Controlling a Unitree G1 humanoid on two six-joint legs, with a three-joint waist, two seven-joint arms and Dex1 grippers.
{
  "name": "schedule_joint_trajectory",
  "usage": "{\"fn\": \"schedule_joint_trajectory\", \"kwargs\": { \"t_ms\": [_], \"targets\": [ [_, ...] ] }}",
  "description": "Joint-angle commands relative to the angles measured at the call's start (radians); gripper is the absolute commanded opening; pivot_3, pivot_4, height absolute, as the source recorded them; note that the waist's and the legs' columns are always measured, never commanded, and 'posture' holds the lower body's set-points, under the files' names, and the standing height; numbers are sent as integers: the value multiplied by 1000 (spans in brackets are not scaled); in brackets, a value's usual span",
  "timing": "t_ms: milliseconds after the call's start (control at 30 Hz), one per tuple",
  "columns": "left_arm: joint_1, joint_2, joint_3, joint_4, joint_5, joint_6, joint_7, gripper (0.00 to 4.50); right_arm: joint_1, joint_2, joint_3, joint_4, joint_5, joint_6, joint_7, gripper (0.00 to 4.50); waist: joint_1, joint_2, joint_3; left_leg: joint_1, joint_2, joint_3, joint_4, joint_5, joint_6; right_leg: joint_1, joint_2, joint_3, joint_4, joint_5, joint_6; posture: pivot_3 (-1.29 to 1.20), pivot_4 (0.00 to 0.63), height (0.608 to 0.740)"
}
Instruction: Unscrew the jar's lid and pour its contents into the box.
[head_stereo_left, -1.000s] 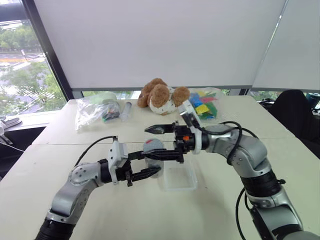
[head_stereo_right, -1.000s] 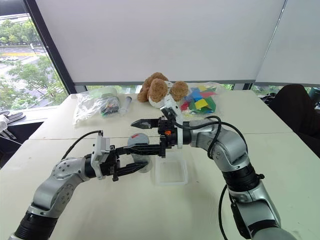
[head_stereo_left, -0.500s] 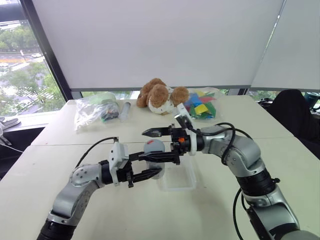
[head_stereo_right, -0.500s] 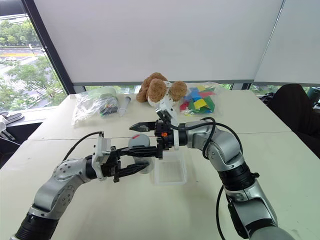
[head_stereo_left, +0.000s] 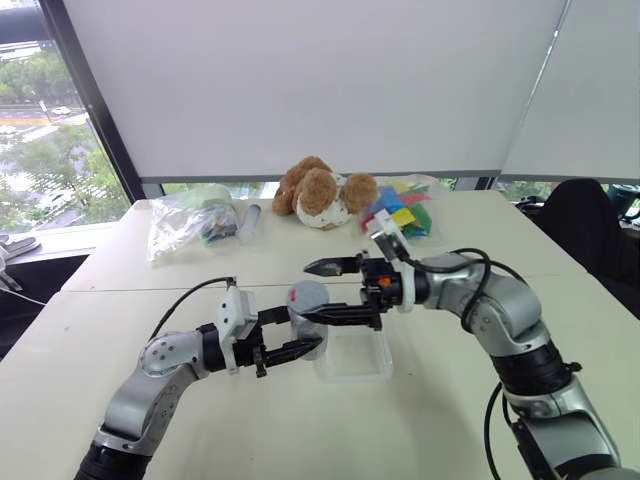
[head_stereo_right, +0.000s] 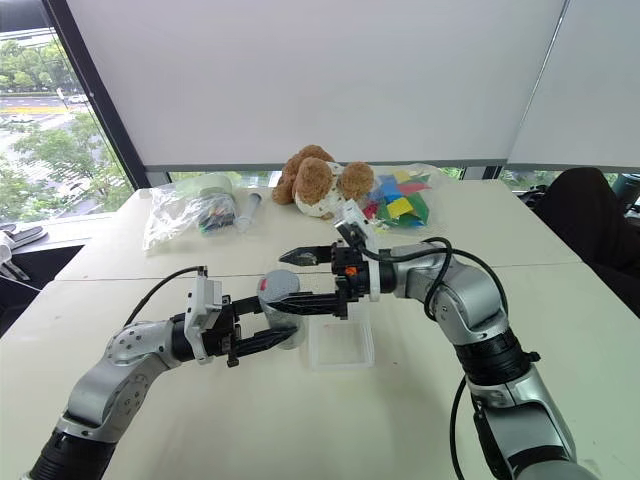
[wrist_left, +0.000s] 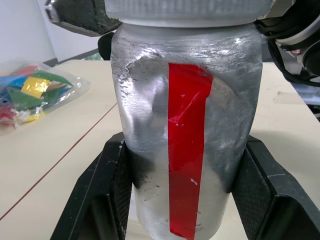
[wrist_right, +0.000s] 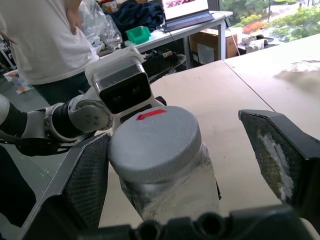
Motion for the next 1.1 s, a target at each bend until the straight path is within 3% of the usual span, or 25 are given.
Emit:
{"fn": "schedule_joint_trajectory", "kwargs": {
  "t_ms": [33,667,767,833,867,1000,1100],
  "targets": [
    [-5,8,13,-33,-12,-18,-10,2104,6,4,-57,-40,49,-27,28,4454,0,0,0,0,0,0,0,0,0,0,0,0,0,0,0,0,150,740],
    [2,5,6,-49,-18,-3,-5,2104,-16,74,23,-18,-22,-120,60,4454,0,0,0,0,0,0,0,0,0,0,0,0,0,0,0,0,150,740],
    [6,2,3,-52,-17,-4,-1,2104,-15,74,28,-18,-24,-119,66,3578,0,0,0,0,0,0,0,0,0,0,0,0,0,0,0,0,150,740],
    [9,1,0,-55,-15,-6,-1,2104,-15,80,24,-17,-19,-122,69,2576,0,0,0,0,0,0,0,0,0,0,0,0,0,0,0,0,150,740],
    [12,1,-1,-57,-15,-5,0,2104,-15,82,19,-17,-12,-121,69,2299,0,0,0,0,0,0,0,0,0,0,0,0,0,0,0,0,150,740],
    [22,5,2,-62,-16,-6,2,2104,-5,86,-10,-34,34,-98,71,2323,0,0,0,0,0,0,0,0,0,0,0,0,0,0,0,0,150,740],
    [29,11,7,-66,-18,-3,5,2104,6,94,-94,-73,197,32,28,2323,1,0,0,0,0,0,0,0,0,0,0,0,0,0,0,0,150,740]
  ]
}}
